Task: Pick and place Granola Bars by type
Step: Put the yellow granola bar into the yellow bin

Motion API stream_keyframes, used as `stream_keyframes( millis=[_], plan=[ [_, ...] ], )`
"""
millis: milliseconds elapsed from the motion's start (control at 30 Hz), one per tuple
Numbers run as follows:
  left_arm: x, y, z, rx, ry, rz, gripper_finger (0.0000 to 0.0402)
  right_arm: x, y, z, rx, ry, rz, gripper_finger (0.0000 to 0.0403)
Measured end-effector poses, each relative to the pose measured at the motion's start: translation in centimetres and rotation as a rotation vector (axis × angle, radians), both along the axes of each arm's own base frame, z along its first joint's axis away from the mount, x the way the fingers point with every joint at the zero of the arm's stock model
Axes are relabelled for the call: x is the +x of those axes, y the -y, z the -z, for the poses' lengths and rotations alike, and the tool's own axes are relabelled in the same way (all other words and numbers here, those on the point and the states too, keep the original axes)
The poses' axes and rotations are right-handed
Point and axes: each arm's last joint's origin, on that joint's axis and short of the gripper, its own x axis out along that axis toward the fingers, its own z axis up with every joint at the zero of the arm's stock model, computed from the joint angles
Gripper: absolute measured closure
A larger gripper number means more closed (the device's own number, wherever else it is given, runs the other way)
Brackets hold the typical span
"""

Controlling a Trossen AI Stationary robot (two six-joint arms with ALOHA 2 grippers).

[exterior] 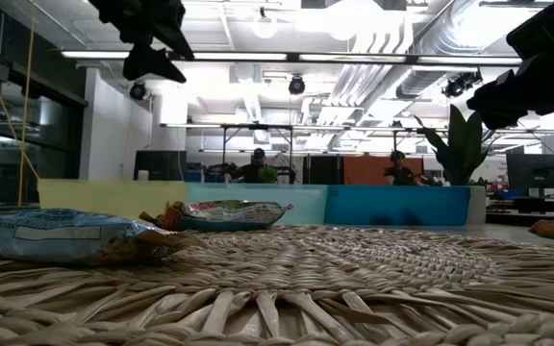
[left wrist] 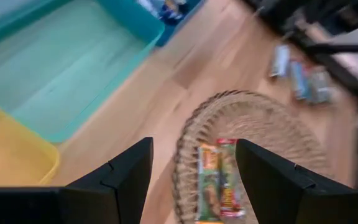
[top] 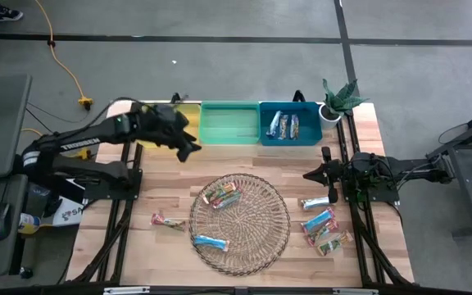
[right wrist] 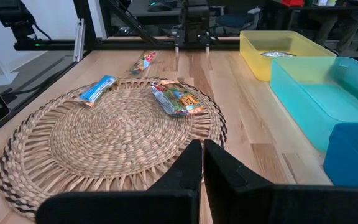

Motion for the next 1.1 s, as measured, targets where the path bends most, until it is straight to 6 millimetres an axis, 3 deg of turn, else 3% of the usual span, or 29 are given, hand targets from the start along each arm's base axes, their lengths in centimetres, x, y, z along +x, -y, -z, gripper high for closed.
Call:
stream_keyframes(
  millis=[200,500,767,1100],
  plan=[
    [2.9,3.8,1.9,0.079,-0.111,0.01,0.0175,0.0,0.0,0.0,0.0,0.0,0.0,0.0402],
    [7.6,8.7,7.8,0.127,-0.319,0.088,0.0175,0.0,0.0,0.0,0.0,0.0,0.0,0.0402],
    [10.0,9.8,12.9,0.095,-0.465,0.045,0.0175,0.0,0.0,0.0,0.0,0.0,0.0,0.0402],
    [11.1,10.1,14.1,0.036,-0.447,0.07,0.0175,0.0,0.0,0.0,0.0,0.001,0.0,0.0402]
  ],
)
